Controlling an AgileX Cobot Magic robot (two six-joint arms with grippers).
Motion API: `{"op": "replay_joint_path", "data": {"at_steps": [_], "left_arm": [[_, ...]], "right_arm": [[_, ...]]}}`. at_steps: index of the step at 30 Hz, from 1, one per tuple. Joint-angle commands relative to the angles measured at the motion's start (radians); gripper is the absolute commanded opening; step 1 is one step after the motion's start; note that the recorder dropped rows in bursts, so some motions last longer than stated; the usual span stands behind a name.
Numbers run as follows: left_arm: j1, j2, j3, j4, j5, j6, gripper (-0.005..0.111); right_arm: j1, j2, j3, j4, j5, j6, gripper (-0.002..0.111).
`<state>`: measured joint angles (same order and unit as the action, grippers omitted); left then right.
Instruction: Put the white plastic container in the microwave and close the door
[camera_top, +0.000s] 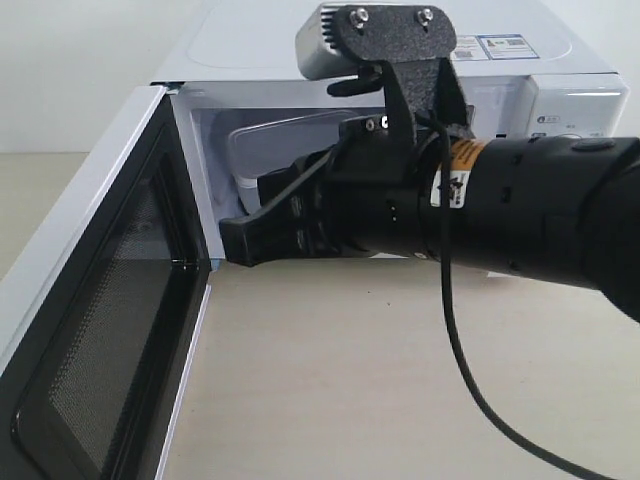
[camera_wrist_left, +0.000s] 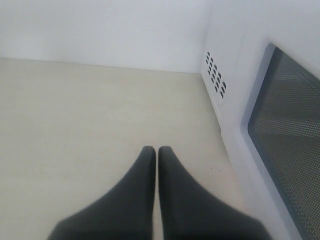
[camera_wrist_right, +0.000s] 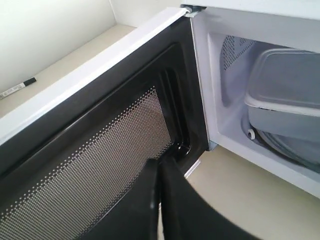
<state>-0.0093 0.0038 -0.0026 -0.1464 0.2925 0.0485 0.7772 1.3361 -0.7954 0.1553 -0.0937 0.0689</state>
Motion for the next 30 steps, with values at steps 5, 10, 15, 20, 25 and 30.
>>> {"op": "replay_joint_path", "data": {"at_steps": [5, 10, 15, 20, 25, 30], "left_arm": [[0.005, -0.004, 0.003, 0.001, 0.003, 0.005, 0.004], [0.005, -0.004, 0.003, 0.001, 0.003, 0.005, 0.004], [0.005, -0.004, 0.003, 0.001, 0.003, 0.005, 0.004], [0.005, -0.004, 0.003, 0.001, 0.003, 0.005, 0.004], [0.005, -0.004, 0.003, 0.001, 0.003, 0.005, 0.004], [0.005, -0.004, 0.003, 0.001, 0.003, 0.005, 0.004]], "right_arm": [[-0.001, -0.091, 0.005, -0.012, 0.049, -0.138, 0.0], [-0.079, -0.218, 0.005, -0.012, 0.119, -0.138, 0.0], [-0.273, -0.356, 0.042, -0.012, 0.181, -0.078, 0.0], [-0.477, -0.537, 0.184, -0.01, 0.195, -0.036, 0.0], [-0.669, -0.827, 0.42, -0.01, 0.195, -0.022, 0.0], [-0.776, -1.135, 0.632, -0.013, 0.187, -0.032, 0.0]]}}
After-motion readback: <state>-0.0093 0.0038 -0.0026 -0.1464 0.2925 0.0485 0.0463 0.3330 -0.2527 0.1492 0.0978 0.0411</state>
